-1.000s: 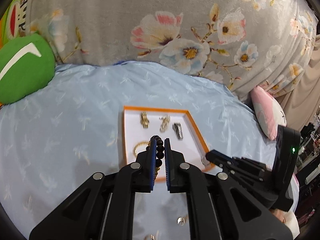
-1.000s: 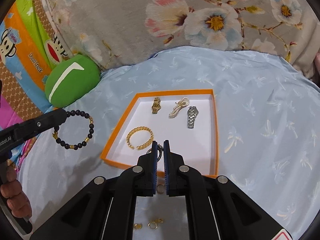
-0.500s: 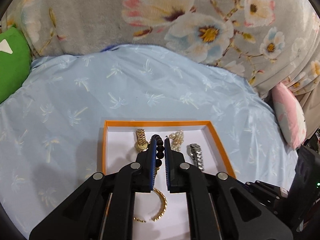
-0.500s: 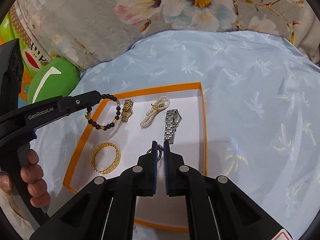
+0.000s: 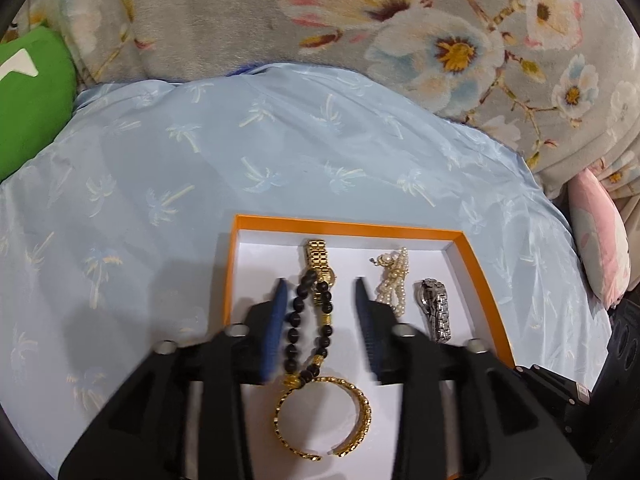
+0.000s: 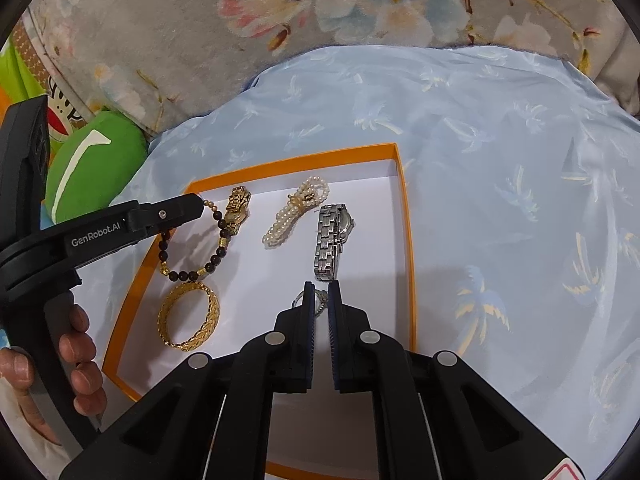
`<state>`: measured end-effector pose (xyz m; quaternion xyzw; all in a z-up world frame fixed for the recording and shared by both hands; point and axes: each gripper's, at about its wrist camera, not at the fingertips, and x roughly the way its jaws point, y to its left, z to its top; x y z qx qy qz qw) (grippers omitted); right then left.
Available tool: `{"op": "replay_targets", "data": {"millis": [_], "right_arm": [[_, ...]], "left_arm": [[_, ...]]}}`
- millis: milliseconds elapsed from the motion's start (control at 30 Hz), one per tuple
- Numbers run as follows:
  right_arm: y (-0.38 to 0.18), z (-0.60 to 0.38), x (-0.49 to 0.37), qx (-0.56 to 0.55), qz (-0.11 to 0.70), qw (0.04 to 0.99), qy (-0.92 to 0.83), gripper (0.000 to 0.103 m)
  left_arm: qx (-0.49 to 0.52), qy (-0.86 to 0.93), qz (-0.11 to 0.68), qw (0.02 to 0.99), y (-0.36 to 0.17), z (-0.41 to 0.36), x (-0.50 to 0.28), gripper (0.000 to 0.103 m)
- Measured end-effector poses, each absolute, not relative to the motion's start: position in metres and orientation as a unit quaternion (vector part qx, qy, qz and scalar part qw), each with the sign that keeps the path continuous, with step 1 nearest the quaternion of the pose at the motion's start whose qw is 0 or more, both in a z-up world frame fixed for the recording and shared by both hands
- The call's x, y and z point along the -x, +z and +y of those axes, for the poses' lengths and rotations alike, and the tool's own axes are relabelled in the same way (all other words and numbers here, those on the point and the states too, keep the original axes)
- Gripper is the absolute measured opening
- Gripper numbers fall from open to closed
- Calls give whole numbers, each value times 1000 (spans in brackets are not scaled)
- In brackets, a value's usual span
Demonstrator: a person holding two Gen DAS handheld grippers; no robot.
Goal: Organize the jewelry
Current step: 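Lower the bead bracelet and silver ring into the orange box, open both tools, then withdraw both tools from the box toward the gold hoop earrings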
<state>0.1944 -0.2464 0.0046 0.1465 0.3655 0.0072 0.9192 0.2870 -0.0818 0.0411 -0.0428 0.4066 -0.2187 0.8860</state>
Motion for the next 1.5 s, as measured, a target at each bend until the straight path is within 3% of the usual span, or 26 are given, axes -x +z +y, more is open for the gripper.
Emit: {"op": "replay_targets", "data": {"millis": [33, 767, 1500], "right_arm": [[5, -248, -192, -150, 363, 920, 5, 9], [50, -229, -79, -127, 322, 938, 5, 16], [4, -179, -3, -120, 382, 916, 28, 21]], "left_arm": [[46, -215, 403, 888, 42, -79, -285, 51], [62, -182, 371, 908, 82, 7, -170, 51], [32, -193, 445, 874, 19, 19, -49, 51]]}}
